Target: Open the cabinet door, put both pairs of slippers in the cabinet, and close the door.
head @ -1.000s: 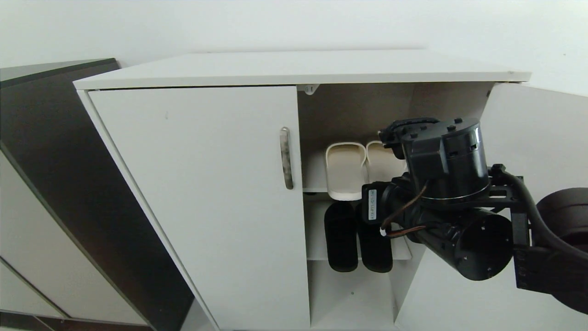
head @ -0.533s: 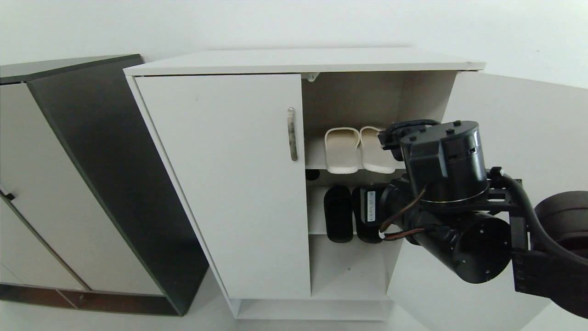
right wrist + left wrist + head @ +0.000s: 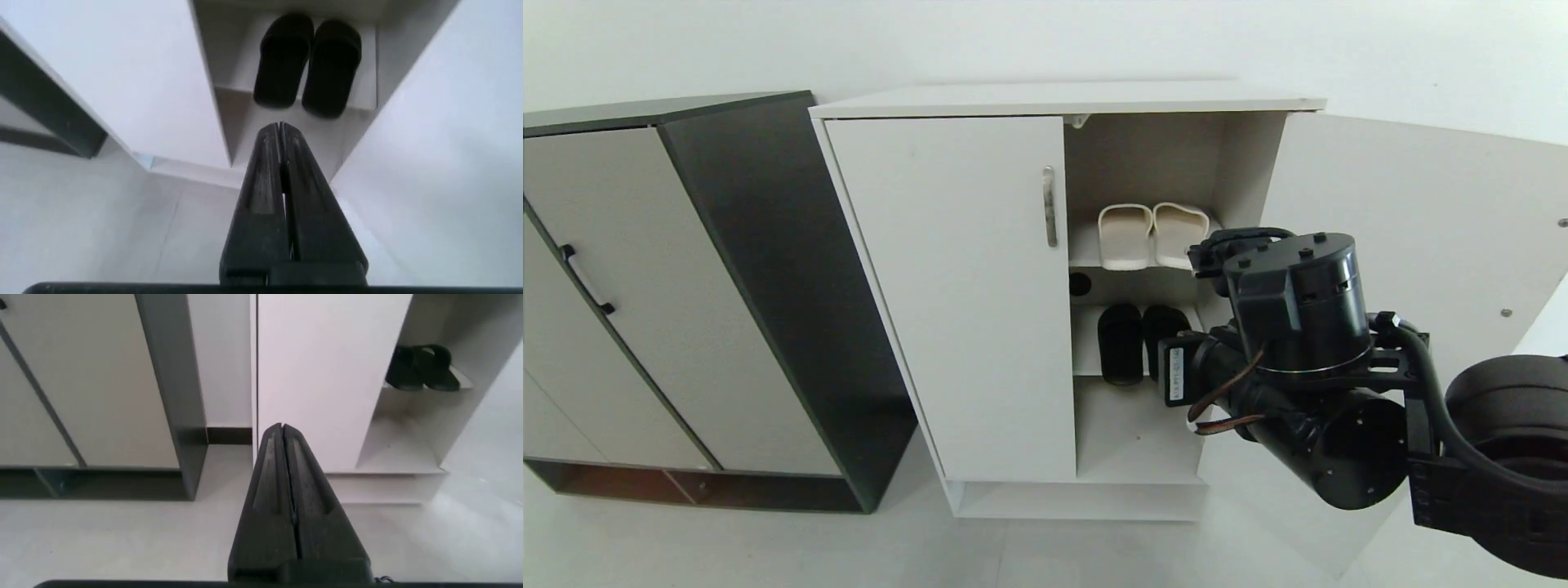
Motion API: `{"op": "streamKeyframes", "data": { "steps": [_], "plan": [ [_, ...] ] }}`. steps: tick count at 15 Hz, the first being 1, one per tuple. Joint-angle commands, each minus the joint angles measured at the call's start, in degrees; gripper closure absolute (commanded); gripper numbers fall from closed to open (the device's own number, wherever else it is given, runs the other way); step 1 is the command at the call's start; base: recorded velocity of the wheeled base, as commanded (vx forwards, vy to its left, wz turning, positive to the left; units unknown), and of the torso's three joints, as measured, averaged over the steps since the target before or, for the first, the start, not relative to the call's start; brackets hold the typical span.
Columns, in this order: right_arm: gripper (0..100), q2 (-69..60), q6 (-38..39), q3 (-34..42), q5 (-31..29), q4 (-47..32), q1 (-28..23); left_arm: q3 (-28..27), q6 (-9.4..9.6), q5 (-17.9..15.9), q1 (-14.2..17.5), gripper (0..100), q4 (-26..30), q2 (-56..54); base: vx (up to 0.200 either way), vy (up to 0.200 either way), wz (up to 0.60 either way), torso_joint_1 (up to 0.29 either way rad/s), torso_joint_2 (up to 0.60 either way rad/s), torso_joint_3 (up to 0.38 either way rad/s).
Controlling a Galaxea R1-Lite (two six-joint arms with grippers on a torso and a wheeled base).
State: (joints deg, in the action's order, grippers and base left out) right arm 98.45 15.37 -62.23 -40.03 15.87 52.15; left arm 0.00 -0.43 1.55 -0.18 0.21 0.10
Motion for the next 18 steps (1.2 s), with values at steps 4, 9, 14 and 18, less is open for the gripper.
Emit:
{"op": "streamKeyframes", "data": {
  "steps": [4, 9, 14, 18],
  "plan": [
    [100, 0.5, -0.7, 1.5, 0.2, 2.8, -0.1, 0.0, -0.01, 0.0, 0.0, 100, 0.0, 0.0, -0.200, 0.000, 0.00, 0.001, 0.00, -0.001],
    [100, 1.7, -0.9, 1.6, 0.4, 3.4, -0.2, 0.0, 0.16, 0.1, 0.0, 100, 0.0, 0.0, -0.040, 0.000, 0.00, 0.000, 0.00, 0.000],
    [100, 1.8, -0.9, 1.6, 0.4, 3.4, -0.2, 0.0, 0.08, 0.1, 0.0, 100, 0.0, 0.0, 0.000, 0.000, 0.00, 0.000, 0.00, 0.000],
    [100, 2.4, -0.9, 1.7, 0.4, 3.4, -0.2, 0.0, 0.08, 0.1, 0.0, 100, 0.0, 0.0, 0.000, 0.000, 0.00, 0.000, 0.00, 0.000]
  ]
}}
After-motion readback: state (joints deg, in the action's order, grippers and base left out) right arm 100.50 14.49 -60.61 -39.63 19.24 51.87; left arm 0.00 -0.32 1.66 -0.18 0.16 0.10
